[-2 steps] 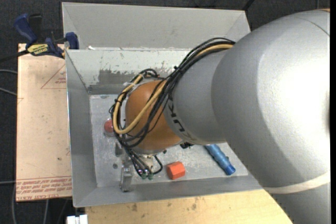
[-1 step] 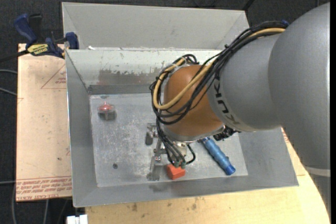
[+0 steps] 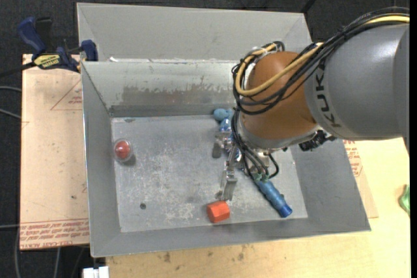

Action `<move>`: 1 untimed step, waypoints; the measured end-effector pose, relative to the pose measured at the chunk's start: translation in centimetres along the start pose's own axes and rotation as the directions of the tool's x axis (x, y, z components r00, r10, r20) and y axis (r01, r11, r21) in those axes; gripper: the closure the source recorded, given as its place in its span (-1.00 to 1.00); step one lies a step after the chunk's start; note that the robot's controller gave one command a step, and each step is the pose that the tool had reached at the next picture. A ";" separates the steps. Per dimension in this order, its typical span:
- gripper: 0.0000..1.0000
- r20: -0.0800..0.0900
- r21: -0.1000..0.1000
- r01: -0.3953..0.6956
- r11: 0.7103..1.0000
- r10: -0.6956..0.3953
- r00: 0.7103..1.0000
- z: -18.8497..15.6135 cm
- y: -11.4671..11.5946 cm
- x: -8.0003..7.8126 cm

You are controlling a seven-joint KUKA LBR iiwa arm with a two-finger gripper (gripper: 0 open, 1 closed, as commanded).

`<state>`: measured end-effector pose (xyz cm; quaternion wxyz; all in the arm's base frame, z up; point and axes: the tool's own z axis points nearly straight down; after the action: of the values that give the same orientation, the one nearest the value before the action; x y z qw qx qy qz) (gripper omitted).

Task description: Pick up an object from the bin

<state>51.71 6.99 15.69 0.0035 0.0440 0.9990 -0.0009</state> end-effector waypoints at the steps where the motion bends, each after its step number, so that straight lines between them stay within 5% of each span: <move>1: -1.00 -0.002 -0.005 0.032 0.999 -0.032 0.999 8.7 -1.1 3.2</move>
Offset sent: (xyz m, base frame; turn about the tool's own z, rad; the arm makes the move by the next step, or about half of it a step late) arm -0.0336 -0.0090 -0.0869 -0.0349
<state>48.53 6.17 6.95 0.0027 0.0280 0.9996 0.0014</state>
